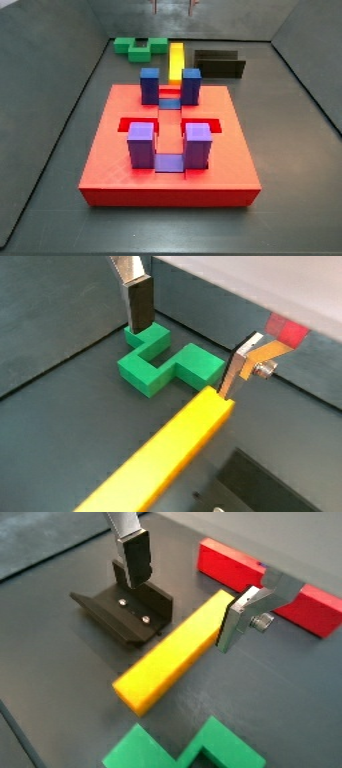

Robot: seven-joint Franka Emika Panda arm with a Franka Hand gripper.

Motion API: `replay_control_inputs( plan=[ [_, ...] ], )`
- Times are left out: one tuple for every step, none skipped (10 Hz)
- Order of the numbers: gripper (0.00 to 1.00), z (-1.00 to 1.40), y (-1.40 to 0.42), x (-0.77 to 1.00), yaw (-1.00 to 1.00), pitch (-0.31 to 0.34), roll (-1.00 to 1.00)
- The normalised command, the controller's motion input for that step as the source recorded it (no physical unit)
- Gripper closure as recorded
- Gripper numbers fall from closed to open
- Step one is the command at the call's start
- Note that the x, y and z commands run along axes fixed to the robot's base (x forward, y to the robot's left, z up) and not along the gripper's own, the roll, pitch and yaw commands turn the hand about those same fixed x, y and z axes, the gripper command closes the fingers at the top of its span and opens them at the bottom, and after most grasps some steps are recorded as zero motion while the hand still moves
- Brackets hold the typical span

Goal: Pick up the yellow object. Move up. Move to above the board. Insert the yellow object.
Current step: Pick up the yellow object.

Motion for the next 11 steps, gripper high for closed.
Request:
replay_control_inputs(
  plan=[
    [0.00,-0.26,0.36,-0.64,-0.31,-0.070,-0.08],
    [0.00,-0.27,0.32,-0.61,-0.30,-0.074,-0.09],
    [0.00,-0.26,0.20,-0.41,-0.20,-0.073,-0.07],
    [0.00,-0.27,0.06,-0.16,-0.05,-0.067,-0.02],
    [0.00,-0.23,0.00,0.00,0.00,-0.044,0.00],
    [0.00,-0.02,-0.25,0.53,0.05,0.000,0.08],
    [0.00,-0.14,-0.13,0.28,0.00,0.000,0.05],
    [0.00,-0.16,0.04,0.06,0.00,-0.029,0.00],
    [0.00,-0.07,-0.01,0.21,0.00,0.000,0.00],
    [0.00,-0.07,-0.19,0.35,0.00,0.000,0.07],
    [0.00,0.00,-0.55,0.70,0.05,0.039,0.21]
  ],
)
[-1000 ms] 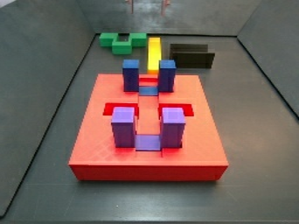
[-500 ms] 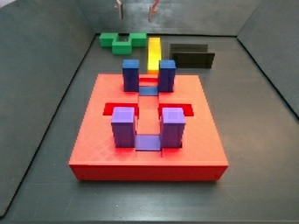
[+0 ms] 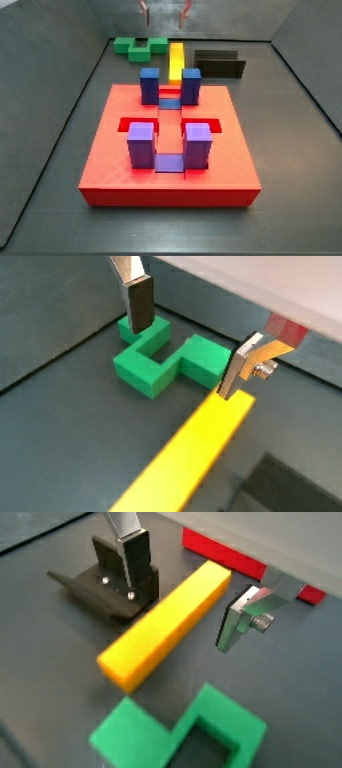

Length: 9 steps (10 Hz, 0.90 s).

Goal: Pick up the yellow object. Move up. Move to above the board. Insert the yellow object.
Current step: Pick up the yellow object.

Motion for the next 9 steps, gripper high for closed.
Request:
replay_control_inputs(
  plan=[
    [0.00,-0.01,-0.60,0.64,0.01,0.056,0.25],
    [0.00,-0.13,-0.49,0.56,0.01,0.000,0.17],
    [0.00,-0.31,-0.27,0.40,0.00,-0.049,0.07],
    [0.00,-0.50,-0.14,0.26,0.00,-0.124,0.04],
    [0.00,-0.63,-0.05,0.09,0.03,-0.159,0.02],
    [0.00,-0.59,0.00,0.00,0.12,-0.153,0.00],
    [0.00,-0.47,0.00,0.00,0.33,-0.113,0.00],
    [0.00,-0.28,-0.14,0.00,0.44,-0.099,0.01],
    [0.00,-0.21,-0.17,0.00,0.48,-0.111,0.00]
  ],
)
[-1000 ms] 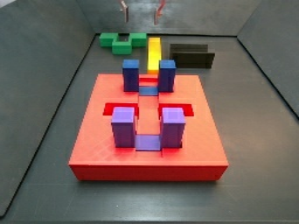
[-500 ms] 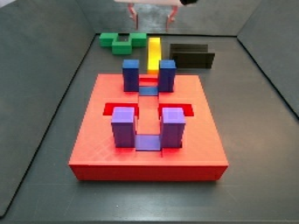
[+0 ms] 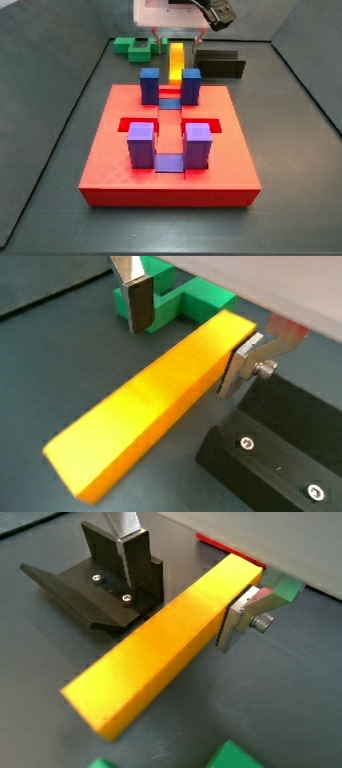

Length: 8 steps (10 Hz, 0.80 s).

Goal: Pick up the yellow object. Move up. Move to above the board. Insert the yellow object.
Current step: Pick up the yellow object.

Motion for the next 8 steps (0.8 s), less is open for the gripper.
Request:
replay_control_inputs(
  plan=[
    [0.00,-0.17,-0.16,0.16,0.33,-0.107,0.00],
    [0.00,-0.19,-0.05,0.24,0.08,-0.071,0.00],
    [0.00,-0.23,0.00,0.22,0.00,-0.056,0.00],
    [0.00,-0.25,0.13,0.04,-0.13,-0.056,0.00],
    [0.00,-0.19,0.19,0.00,-0.23,-0.049,0.00],
    [0.00,-0.18,0.16,0.00,-0.17,-0.034,0.00],
    [0.00,-0.20,0.17,-0.04,-0.15,-0.053,-0.04],
    [0.00,-0.23,0.09,0.00,-0.06,-0.090,-0.08]
  ],
)
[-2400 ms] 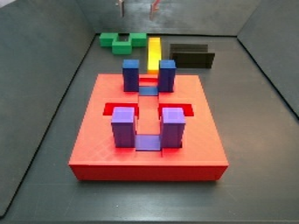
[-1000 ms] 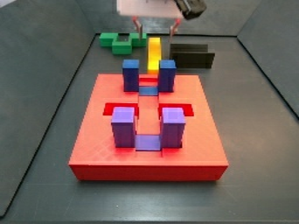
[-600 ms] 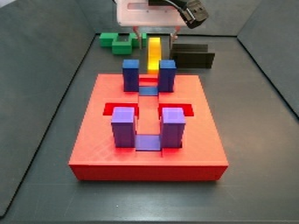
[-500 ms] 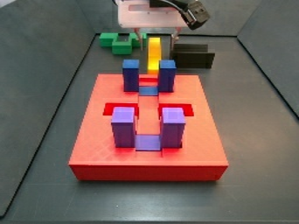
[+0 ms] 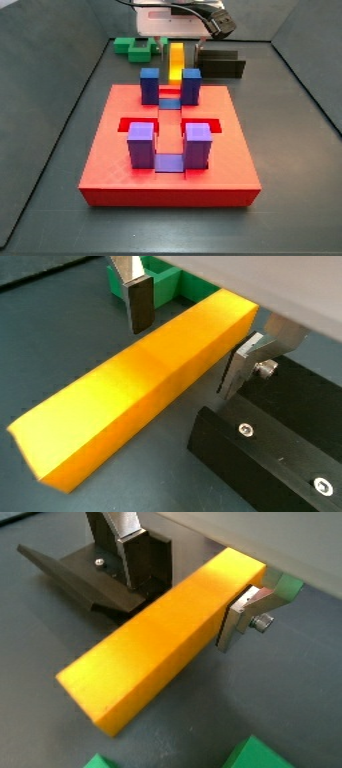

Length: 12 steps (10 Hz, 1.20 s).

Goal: Pick up the yellow object. Move up. Move to above the board. Insert the yellow object.
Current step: Pick up the yellow object.

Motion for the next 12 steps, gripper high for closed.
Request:
replay_control_inputs(
  plan=[
    [0.00,-0.18,0.00,0.00,0.00,-0.106,-0.08],
    [0.00,-0.11,-0.03,0.00,0.00,-0.087,-0.03],
    [0.00,-0.11,-0.05,0.00,0.00,-0.090,-0.02],
    [0.00,-0.11,-0.08,-0.04,0.00,-0.083,0.00],
    [0.00,-0.09,-0.11,-0.06,0.01,-0.077,0.00],
    [0.00,0.00,0.00,0.00,0.00,-0.020,-0.01],
    [0.00,0.00,0.00,-0.01,0.00,0.000,0.01],
    [0.00,0.00,0.00,0.00,0.00,0.000,0.03],
    [1.00,0.00,0.00,0.00,0.00,0.000,0.00],
    [1.00,0.00,0.00,0.00,0.00,0.000,0.00],
    [1.00,0.00,0.00,0.00,0.00,0.000,0.00],
    [1.00,0.00,0.00,0.00,0.00,0.000,0.00]
  ],
)
